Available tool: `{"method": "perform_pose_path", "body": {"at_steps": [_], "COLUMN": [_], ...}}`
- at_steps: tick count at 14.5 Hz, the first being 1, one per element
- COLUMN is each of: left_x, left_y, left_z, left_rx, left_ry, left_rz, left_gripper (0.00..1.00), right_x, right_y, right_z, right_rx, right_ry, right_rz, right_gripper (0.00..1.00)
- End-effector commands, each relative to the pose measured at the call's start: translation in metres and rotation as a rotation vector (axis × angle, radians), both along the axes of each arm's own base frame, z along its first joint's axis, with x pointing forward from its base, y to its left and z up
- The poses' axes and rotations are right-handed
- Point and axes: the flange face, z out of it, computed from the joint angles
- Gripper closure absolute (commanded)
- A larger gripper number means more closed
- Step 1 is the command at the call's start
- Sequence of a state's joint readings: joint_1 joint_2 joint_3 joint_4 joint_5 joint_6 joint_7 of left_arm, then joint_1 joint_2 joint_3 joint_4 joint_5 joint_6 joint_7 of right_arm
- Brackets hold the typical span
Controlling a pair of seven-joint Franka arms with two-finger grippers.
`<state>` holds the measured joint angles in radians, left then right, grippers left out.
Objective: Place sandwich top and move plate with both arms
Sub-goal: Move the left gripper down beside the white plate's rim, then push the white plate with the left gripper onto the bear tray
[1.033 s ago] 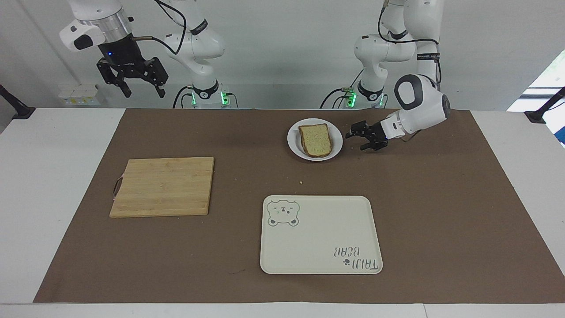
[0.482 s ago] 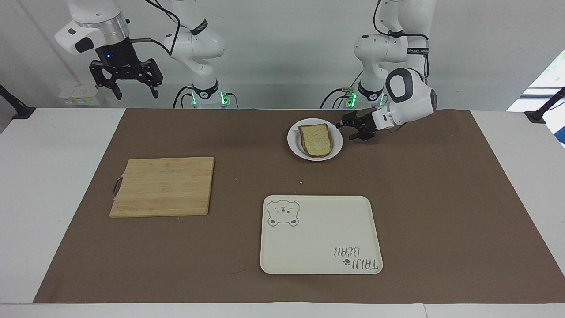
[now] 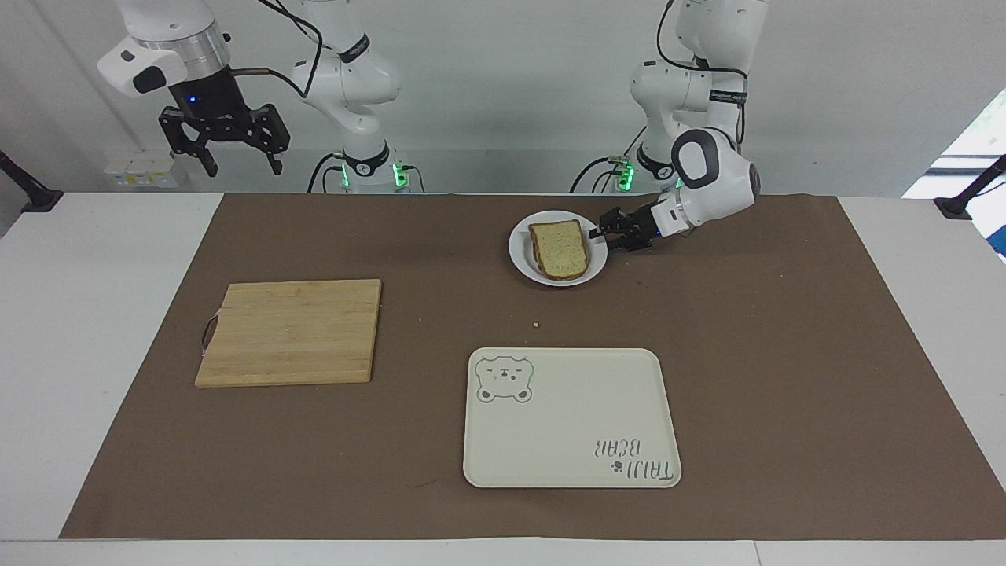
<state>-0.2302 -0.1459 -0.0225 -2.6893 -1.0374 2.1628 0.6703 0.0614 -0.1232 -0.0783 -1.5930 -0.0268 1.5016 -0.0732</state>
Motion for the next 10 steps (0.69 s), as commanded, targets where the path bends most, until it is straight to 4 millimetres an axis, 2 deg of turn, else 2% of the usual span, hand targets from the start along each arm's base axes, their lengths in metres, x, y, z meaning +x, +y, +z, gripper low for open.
{"method": "perform_pose_path", "body": {"at_steps": [1,3,7,10], "left_x": [-0.01,-0.012,-0.01,0.012], "left_y": [0.0,0.0,-0.002,0.007], "left_z": [-0.008,-0.009,-0.006,0.005], "left_rx": [-0.007,-0.015,-0.066,-0.131], "left_ry": [0.001,0.012,0.049,0.069], "left_rz": [0.016,0.016,0.024,0.048], "left_gripper": [0.99,1.0,1.0,1.0], "right_x": [0.001,-0.009,-0.009,-0.013], "right_y": [-0.003,-0.01,-0.008,-0.009], "right_z": [0.018,0.022,0.023,0.018], "right_rx": [0.002,0.014,0.015,0.018], "right_ry": [-0.063,-0.055,-0.056,-0.03], "right_rz": [-0.017,-0.03,-0.026,-0.024], "right_gripper": [0.0,0.0,0.0,0.0]}}
